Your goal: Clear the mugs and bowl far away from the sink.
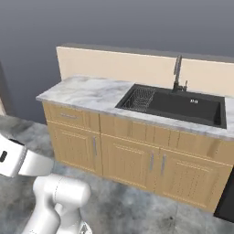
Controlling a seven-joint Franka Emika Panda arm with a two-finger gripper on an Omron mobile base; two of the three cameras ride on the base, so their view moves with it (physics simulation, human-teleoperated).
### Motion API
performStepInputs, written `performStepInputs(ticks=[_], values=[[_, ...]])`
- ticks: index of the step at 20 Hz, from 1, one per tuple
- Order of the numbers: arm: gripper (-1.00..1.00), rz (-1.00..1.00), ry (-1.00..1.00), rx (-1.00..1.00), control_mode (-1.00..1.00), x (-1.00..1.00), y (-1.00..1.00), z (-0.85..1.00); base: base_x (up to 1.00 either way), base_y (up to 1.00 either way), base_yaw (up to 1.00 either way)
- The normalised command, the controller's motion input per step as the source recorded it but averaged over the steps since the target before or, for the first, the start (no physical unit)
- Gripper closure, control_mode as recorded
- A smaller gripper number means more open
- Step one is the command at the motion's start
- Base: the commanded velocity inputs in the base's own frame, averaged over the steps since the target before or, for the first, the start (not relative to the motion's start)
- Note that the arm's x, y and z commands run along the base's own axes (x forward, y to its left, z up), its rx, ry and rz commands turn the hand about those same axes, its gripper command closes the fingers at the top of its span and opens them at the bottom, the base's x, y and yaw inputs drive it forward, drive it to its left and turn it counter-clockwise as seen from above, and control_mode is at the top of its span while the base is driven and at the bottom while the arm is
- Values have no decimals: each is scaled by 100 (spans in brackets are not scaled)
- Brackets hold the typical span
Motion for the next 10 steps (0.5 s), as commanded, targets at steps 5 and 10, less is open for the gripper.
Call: performStepInputs(ticks=[5, 10], values=[[-100, 0, 0, 0, 100, 0, 0, 0, 2, -68, -18], [-100, 0, 0, 0, 100, 0, 0, 0, 13, -77, -1]])
